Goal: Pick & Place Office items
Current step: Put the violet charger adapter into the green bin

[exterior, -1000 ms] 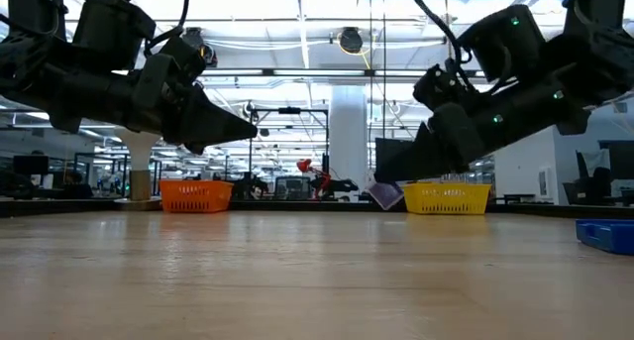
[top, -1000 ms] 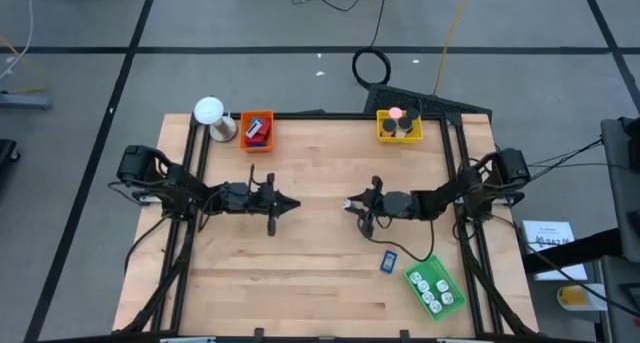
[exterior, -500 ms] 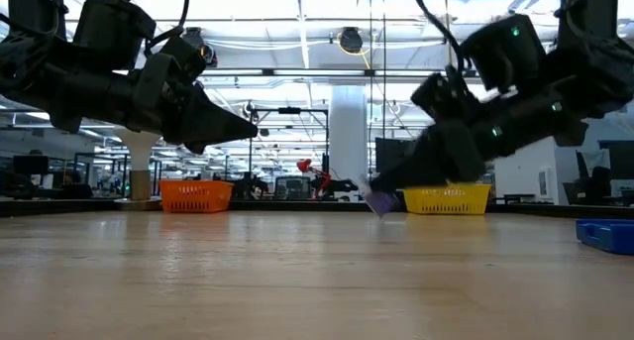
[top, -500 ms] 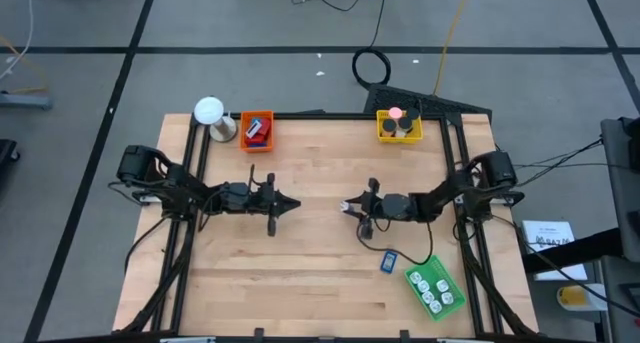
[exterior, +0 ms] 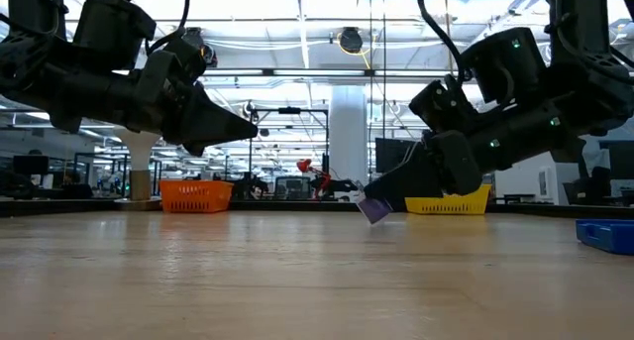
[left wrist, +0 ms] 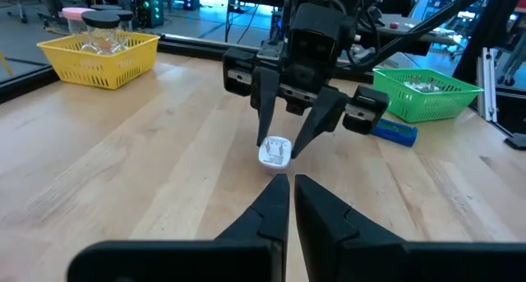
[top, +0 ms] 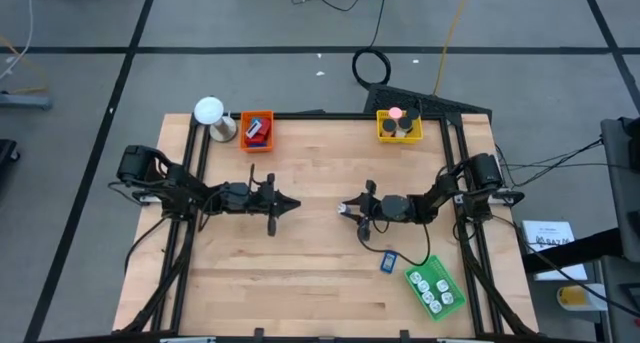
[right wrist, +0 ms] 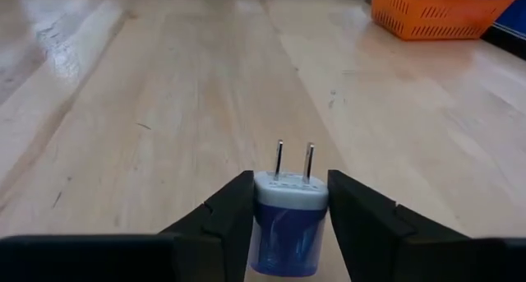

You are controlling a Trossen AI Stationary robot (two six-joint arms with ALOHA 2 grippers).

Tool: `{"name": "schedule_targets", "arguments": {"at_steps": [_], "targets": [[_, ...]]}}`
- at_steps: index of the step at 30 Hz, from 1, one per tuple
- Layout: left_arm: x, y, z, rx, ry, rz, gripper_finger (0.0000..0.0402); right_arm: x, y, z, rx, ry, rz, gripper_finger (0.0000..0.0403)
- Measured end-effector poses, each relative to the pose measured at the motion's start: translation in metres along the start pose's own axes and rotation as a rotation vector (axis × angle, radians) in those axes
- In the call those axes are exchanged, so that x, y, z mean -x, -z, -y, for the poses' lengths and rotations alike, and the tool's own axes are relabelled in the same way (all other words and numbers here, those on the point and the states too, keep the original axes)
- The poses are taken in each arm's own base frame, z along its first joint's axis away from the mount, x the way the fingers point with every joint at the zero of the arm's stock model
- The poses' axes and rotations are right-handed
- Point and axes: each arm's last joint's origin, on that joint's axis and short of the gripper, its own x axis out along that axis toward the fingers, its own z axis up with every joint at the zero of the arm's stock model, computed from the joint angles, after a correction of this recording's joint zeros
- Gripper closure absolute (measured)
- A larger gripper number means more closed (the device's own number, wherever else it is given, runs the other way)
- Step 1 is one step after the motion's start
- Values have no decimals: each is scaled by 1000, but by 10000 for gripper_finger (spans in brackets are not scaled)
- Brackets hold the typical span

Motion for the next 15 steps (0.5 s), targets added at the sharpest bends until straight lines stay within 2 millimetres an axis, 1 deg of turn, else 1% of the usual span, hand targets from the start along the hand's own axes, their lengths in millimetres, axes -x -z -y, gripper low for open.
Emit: {"name": "schedule_targets", "arguments": {"at_steps": [6,15], "targets": [[0,0,0,1,0,-1,376,0,1,0,11,1,-8,233],[0,0,0,3,0,0,376,0,1,0,15,-1,-9,208]]}}
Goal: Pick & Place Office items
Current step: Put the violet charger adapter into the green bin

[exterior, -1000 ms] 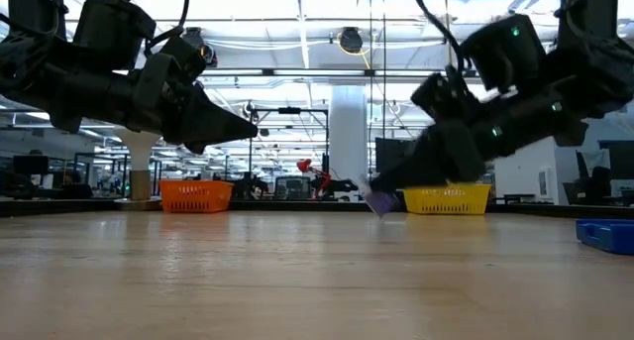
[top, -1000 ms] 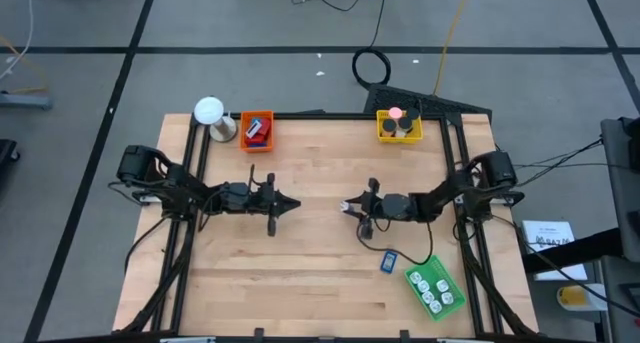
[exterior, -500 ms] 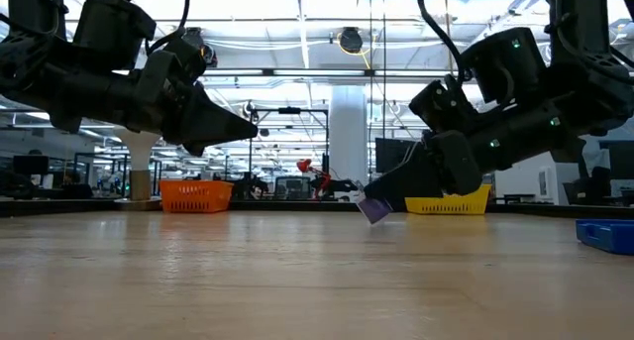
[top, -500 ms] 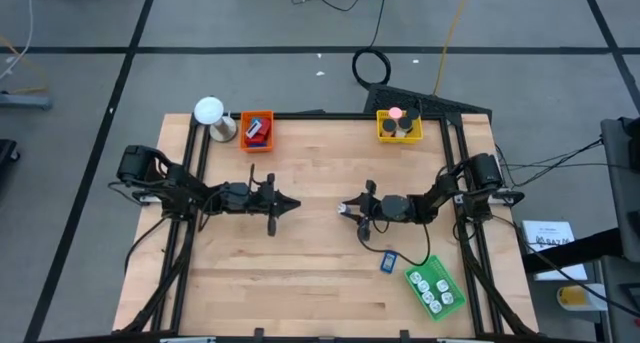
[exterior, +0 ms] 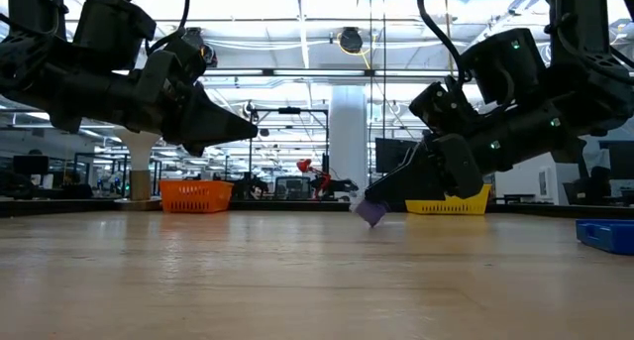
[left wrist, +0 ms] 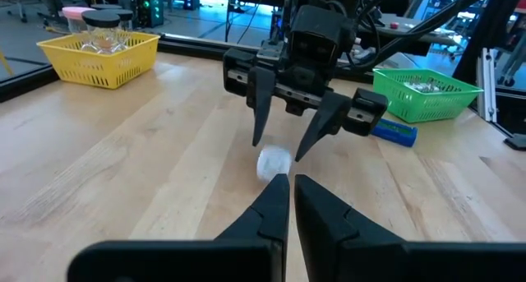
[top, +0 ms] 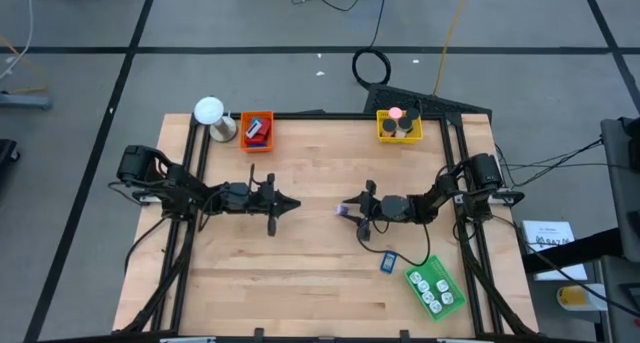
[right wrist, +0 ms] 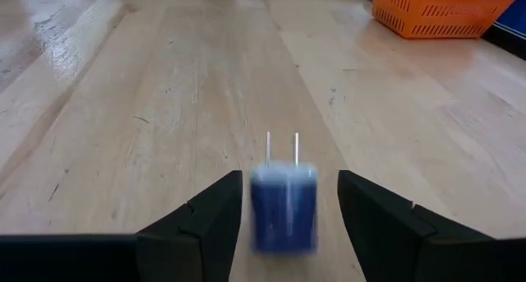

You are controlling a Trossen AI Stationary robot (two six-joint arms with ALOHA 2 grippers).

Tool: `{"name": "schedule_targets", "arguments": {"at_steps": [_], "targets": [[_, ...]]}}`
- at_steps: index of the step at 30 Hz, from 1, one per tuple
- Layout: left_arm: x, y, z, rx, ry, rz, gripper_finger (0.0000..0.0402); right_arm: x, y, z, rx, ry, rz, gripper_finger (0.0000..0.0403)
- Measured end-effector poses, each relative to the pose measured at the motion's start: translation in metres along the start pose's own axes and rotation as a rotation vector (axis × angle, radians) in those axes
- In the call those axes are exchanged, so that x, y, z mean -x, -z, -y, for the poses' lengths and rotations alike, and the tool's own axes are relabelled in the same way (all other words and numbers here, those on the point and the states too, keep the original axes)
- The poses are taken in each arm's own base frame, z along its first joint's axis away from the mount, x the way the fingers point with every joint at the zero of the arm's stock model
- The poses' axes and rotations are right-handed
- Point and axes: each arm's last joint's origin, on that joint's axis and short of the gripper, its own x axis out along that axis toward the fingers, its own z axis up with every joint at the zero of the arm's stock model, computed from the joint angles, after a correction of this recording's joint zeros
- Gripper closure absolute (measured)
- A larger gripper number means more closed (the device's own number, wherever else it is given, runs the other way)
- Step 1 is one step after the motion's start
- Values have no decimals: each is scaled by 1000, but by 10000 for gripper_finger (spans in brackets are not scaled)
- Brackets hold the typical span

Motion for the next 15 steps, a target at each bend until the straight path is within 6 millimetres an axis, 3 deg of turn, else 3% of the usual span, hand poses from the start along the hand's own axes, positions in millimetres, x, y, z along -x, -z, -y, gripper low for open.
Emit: {"name": "schedule_targets", "arguments": {"at_steps": [9,15], "targets": [[0,0,0,-1,0,0,376,0,-1,0,-13,0,0,184],[0,0,0,-1,0,0,376,-2,-22,1,-142,22,-121,184]]}}
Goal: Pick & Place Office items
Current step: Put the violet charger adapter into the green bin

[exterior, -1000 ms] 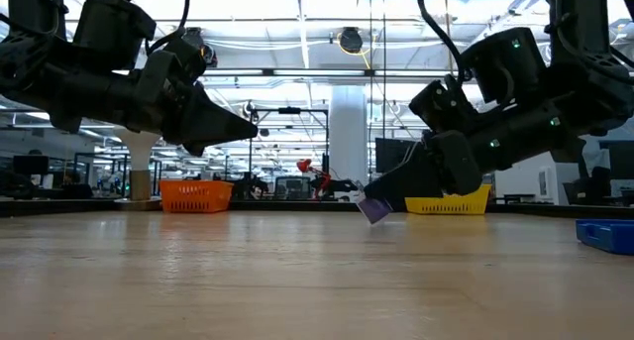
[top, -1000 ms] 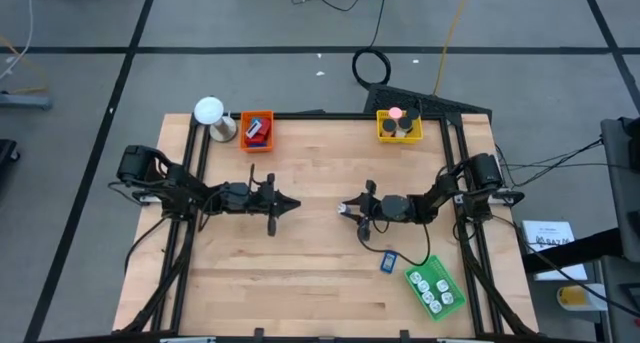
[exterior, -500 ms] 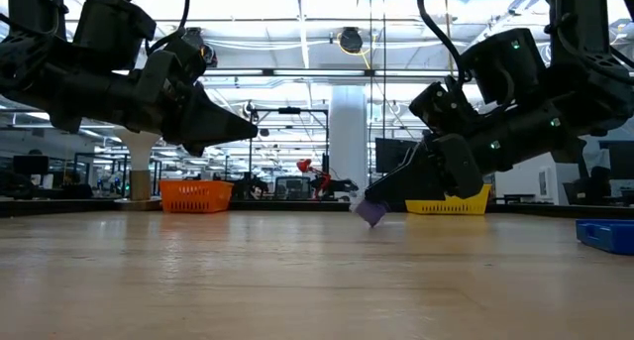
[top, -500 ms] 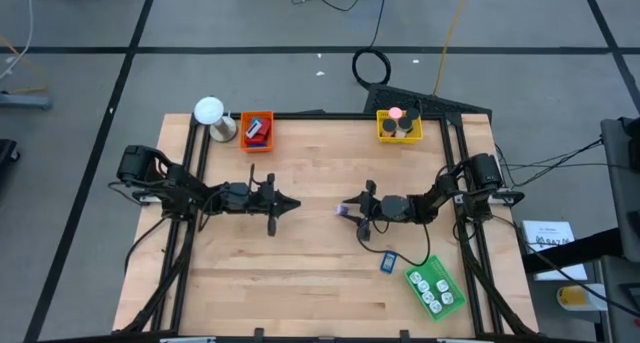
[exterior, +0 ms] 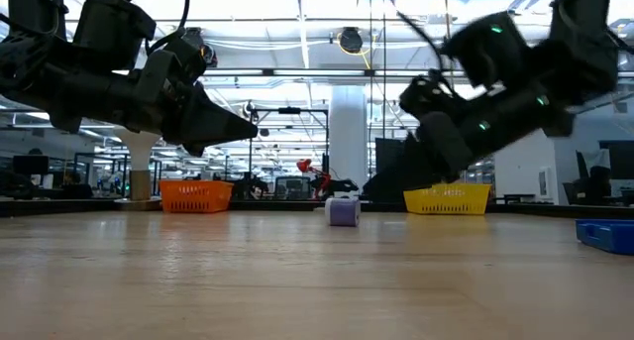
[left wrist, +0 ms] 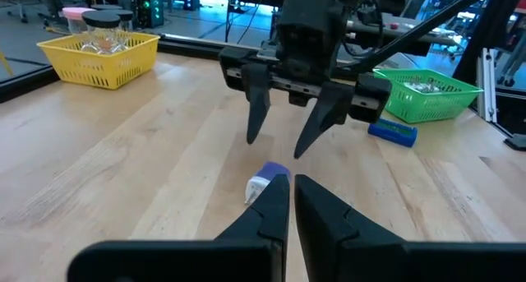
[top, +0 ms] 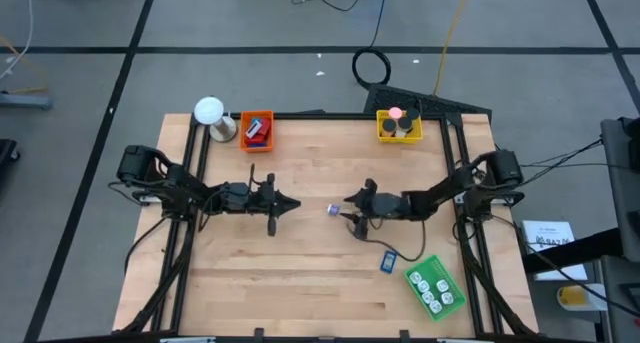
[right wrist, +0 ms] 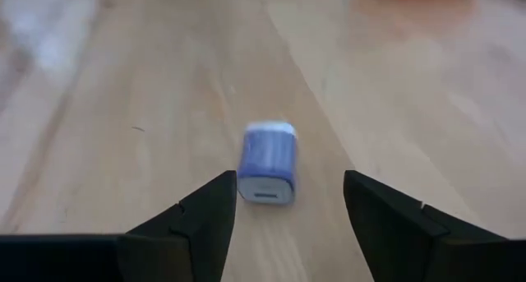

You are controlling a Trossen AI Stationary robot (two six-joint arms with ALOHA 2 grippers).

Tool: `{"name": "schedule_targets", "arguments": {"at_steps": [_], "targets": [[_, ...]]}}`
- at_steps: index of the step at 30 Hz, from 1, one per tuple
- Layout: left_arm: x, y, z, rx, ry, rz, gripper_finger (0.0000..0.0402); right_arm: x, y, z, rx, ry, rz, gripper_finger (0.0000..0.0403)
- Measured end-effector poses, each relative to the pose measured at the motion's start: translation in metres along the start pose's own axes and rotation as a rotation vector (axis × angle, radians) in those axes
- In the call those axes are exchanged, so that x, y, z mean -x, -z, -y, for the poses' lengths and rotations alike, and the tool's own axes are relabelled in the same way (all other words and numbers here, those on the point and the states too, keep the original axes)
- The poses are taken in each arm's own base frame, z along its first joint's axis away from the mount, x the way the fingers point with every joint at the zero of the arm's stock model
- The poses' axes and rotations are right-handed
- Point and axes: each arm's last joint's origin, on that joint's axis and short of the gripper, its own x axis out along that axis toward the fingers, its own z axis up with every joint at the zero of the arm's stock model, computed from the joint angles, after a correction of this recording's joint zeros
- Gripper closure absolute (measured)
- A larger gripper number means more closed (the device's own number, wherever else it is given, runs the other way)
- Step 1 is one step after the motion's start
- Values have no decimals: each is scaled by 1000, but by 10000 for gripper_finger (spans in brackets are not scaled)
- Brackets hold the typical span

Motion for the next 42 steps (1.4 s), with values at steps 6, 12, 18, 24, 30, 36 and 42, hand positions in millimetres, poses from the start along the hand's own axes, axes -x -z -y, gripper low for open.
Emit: {"name": "schedule_targets", "arguments": {"at_steps": [6,12,18,24,30,36,42], "targets": [[0,0,0,-1,0,1,376,-16,-35,-17,-52,46,-224,166],[-4,-5,1,-10,3,27,376,-28,-45,-25,-49,54,-277,148],[-7,-8,1,23,3,35,376,-35,-32,-19,-81,87,-338,166],[-13,-9,-6,261,-24,4,376,-43,-30,-20,-41,50,-306,217],[-22,-4,-16,443,-28,-162,374,-44,-35,-21,23,50,-252,300],[-30,-2,-16,484,-32,-279,320,-44,-38,-23,82,35,-230,352],[-30,0,-15,460,2,-328,227,-43,-39,-22,141,30,-228,300]]}}
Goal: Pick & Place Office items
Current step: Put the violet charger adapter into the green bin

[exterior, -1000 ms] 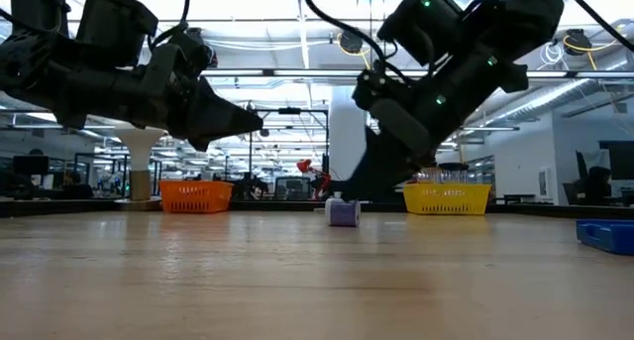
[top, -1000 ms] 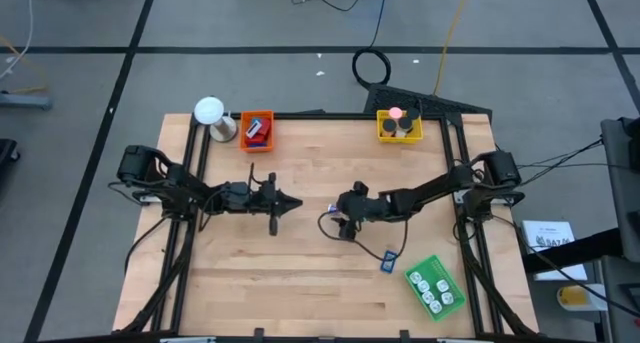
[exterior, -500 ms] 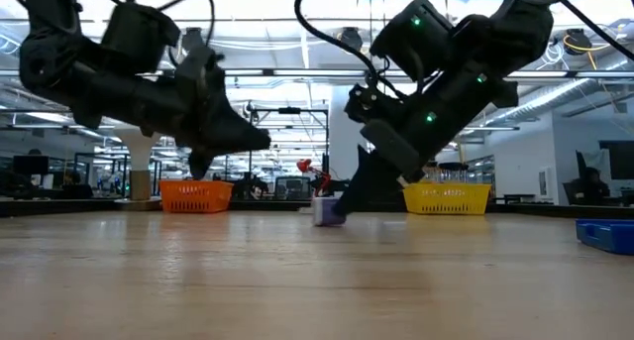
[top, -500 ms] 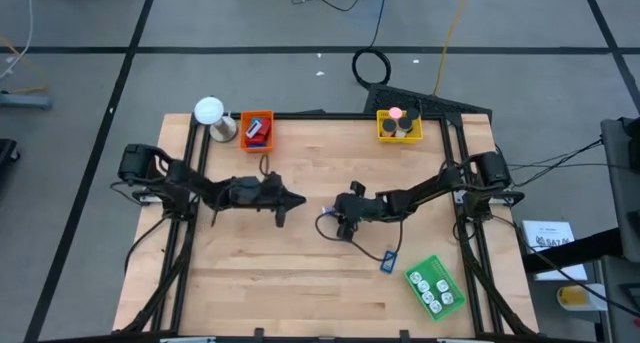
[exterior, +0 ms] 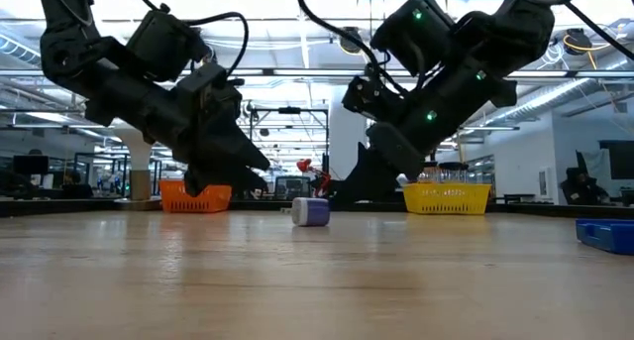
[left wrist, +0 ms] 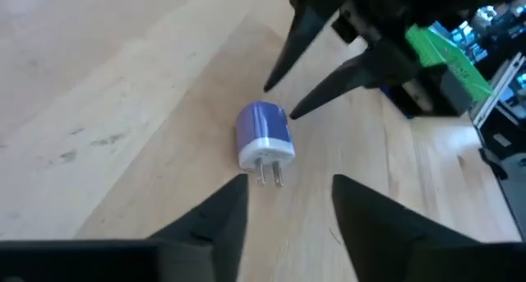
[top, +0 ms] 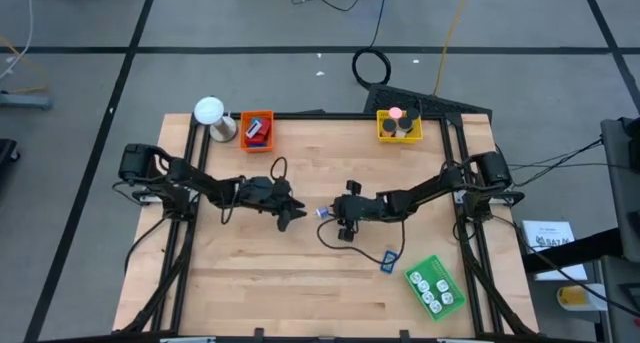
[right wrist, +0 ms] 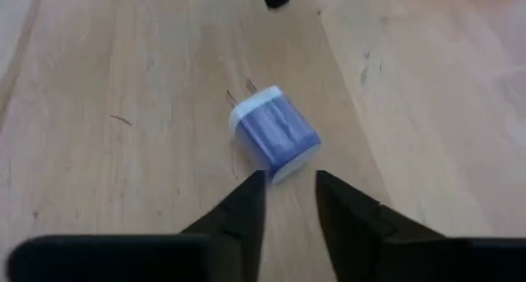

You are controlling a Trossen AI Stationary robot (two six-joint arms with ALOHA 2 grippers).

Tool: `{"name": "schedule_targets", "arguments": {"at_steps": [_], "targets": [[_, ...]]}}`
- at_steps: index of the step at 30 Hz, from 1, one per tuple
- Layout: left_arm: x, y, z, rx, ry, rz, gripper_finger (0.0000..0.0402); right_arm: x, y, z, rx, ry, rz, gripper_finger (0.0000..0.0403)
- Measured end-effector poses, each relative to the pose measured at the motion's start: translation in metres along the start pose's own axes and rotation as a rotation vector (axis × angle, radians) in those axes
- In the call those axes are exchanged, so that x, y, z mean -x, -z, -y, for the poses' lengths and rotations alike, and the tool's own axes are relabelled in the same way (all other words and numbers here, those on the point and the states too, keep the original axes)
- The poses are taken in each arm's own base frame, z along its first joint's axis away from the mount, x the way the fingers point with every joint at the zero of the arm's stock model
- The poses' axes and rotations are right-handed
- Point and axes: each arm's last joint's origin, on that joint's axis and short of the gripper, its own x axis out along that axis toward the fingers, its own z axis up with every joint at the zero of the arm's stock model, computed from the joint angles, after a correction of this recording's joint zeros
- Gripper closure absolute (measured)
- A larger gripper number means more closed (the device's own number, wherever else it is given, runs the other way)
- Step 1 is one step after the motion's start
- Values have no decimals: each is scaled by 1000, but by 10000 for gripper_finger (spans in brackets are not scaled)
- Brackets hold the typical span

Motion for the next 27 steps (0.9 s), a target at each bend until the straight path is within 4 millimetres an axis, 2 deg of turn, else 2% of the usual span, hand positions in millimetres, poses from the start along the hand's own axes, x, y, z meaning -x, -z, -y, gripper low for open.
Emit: {"name": "schedule_targets", "arguments": {"at_steps": [5,8,11,14,22,27], "targets": [[0,2,4,-51,15,-9,168,0,-3,8,38,-3,10,212],[-1,4,6,-61,22,-13,147,-2,-10,17,40,-119,55,164],[-1,4,6,-60,22,-13,134,-7,-14,28,31,-201,102,137],[-1,4,6,-55,21,-13,131,-8,-14,36,36,-257,100,136],[-1,3,6,-54,22,-10,130,-8,-13,33,80,-285,100,187],[-1,3,6,-57,22,-9,130,-13,-10,33,91,-285,108,187]]}}
